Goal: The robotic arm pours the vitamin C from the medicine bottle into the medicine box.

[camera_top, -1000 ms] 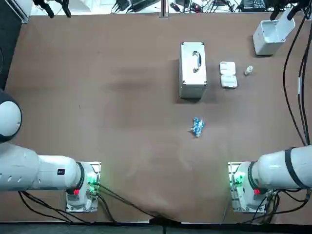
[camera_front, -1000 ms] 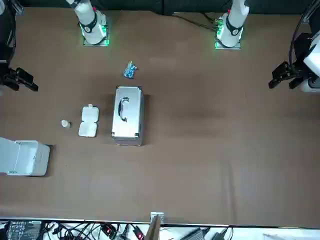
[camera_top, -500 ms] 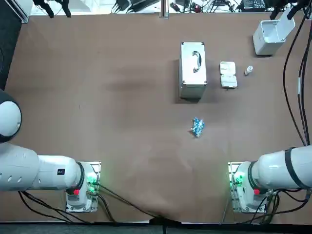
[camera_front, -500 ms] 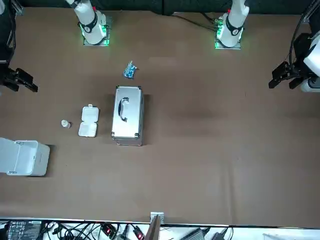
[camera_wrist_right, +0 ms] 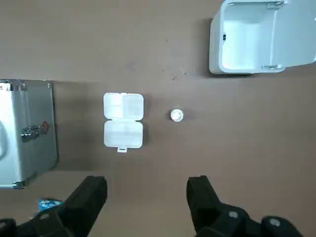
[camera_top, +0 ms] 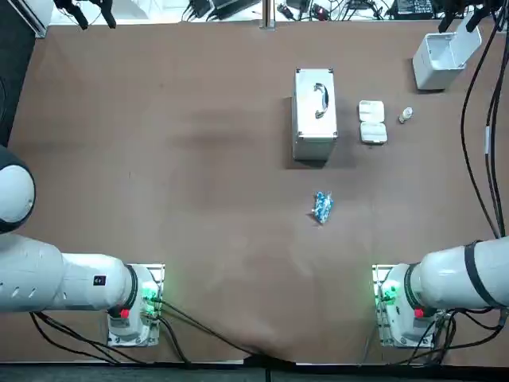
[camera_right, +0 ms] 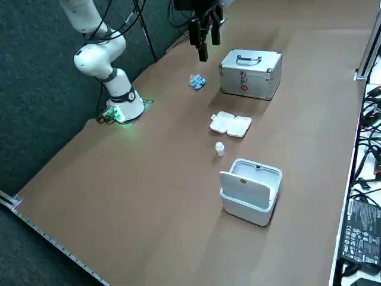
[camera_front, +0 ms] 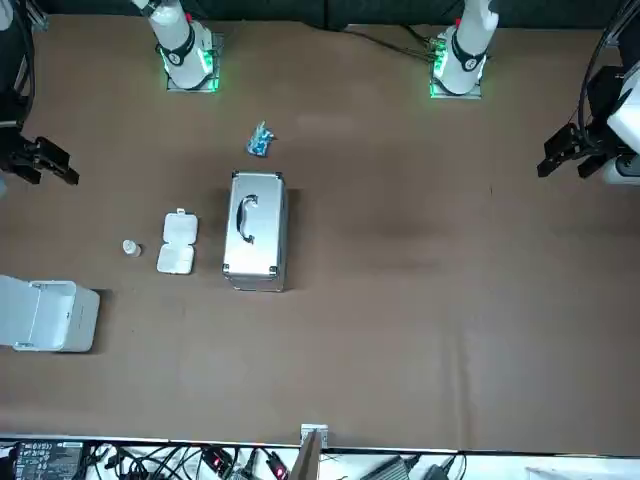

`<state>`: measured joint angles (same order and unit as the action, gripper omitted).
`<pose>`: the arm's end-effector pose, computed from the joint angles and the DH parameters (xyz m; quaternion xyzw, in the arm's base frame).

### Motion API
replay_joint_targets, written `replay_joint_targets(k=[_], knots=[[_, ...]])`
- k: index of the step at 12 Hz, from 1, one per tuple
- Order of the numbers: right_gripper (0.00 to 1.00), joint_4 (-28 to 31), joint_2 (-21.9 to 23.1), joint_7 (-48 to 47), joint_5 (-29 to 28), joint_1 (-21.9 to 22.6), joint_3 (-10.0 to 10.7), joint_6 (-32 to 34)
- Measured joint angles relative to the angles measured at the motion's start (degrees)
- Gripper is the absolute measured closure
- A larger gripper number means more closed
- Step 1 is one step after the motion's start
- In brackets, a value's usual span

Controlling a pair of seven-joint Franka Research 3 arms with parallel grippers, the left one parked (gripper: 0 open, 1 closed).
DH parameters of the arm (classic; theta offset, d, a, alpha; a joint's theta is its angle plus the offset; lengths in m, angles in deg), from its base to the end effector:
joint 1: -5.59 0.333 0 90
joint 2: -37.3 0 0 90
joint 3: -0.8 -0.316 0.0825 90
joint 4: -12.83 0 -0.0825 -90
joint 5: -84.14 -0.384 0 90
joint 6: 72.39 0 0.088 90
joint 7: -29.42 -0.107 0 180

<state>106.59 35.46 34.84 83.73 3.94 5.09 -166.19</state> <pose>0.5645 -0.0574 0.5812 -0.9999 0.0048 0.0154 0.0039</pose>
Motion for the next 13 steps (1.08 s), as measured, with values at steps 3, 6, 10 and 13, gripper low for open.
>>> replay_joint_targets(k=[3,6,10,13], knots=[[0.00,0.1,-0.1,0.5,-4.7,-0.4,0.3,-0.7],[0.00,1.8,-0.3,5.6,-6.6,-1.3,0.4,-3.8],[0.00,5.9,-1.1,19.4,-8.8,-5.3,0.6,-9.6],[0.00,8.5,-1.2,28.7,-9.7,-7.1,0.8,-13.8]])
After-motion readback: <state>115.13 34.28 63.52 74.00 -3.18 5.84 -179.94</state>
